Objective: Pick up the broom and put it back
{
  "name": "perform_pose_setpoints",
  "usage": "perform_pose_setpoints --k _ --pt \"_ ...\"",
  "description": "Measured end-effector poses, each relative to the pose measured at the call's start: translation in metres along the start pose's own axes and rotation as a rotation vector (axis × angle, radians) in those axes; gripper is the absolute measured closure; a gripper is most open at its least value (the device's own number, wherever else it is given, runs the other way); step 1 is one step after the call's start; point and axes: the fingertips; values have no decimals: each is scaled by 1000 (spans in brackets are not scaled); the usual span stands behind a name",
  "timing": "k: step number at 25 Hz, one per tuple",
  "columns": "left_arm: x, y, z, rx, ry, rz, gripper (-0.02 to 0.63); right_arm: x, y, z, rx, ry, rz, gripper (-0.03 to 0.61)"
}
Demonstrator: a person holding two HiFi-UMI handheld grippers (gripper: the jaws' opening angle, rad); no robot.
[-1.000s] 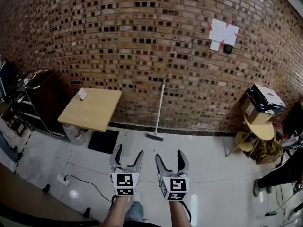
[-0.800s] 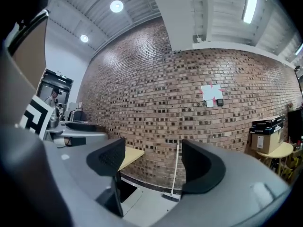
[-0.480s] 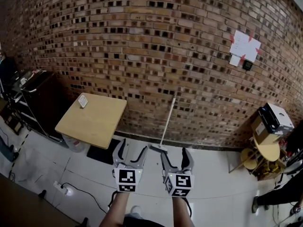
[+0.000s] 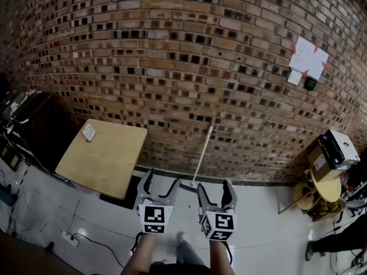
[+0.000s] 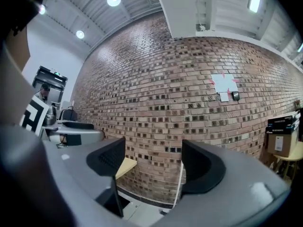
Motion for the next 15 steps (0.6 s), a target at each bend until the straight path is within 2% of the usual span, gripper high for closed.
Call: perform_pose_setpoints --k 8,15 --pt "-49 -18 -117 -12 13 -4 252 25 -26 -137 -22 31 -36 209" --pt "-108 -6 -251 -24 56 -19 253 48 0 -287 -1 98 -34 209"
Point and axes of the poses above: the fingertips, and each gripper's own axes: z backward along the fingers, x to its right, y out of its top, and after that the axes turned 12 degrees about -y, right-handed
